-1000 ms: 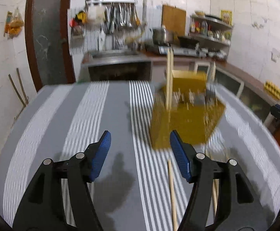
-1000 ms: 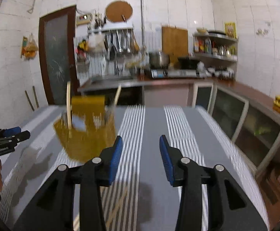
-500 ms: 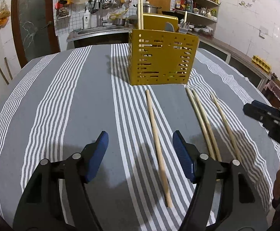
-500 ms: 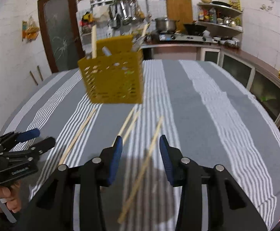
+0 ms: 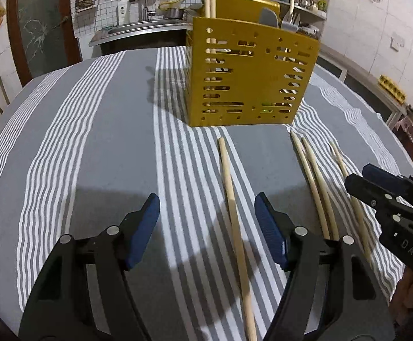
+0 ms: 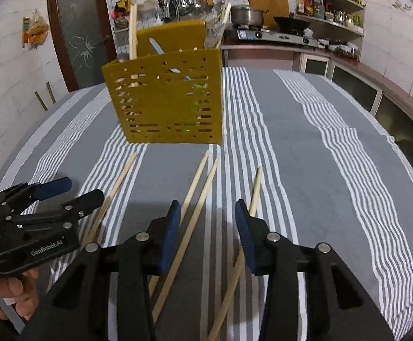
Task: Organize utensils
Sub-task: 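Move both open tools back to the chopsticks lying on the cloth, then grasp a wooden chopstick with the left tool while the right tool grasps another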
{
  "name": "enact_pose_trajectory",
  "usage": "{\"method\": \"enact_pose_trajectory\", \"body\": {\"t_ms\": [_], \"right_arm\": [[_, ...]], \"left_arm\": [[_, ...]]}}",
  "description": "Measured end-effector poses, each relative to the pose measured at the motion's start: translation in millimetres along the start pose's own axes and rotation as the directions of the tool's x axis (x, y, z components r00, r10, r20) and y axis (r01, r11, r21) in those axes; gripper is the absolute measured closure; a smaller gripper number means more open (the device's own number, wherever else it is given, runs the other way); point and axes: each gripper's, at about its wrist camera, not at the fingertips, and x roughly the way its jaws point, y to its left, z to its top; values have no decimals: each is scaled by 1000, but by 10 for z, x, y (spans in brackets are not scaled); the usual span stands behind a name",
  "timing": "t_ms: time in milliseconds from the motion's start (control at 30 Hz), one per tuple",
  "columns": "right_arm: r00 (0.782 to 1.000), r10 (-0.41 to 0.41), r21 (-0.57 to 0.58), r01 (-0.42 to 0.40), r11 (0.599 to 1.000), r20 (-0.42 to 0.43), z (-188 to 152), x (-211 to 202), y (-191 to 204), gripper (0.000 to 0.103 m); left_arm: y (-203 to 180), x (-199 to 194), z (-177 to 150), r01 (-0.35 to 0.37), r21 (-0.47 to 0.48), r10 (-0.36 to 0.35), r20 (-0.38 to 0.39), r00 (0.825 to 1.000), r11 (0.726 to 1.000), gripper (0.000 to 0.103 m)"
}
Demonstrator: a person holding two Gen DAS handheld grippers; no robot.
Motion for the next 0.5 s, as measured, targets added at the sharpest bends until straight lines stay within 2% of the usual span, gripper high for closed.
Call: {"method": "enact_pose_trajectory", "body": {"t_ms": [267,367,500], "right_arm": [[997,-39,-19,38,999,-62,218,390,26,65],[994,-54,-14,53,998,-89,294,523,14,69],[987,-37,-23,33,999,-158,356,694,34,79]], "left_arm": [[-50,338,228,-19,25,20,-54,998,1000,36],[-52,452,311,-23,25,25,-78,997,999,39],[-74,569,366,-21,35,25,-113,993,999,40]]}}
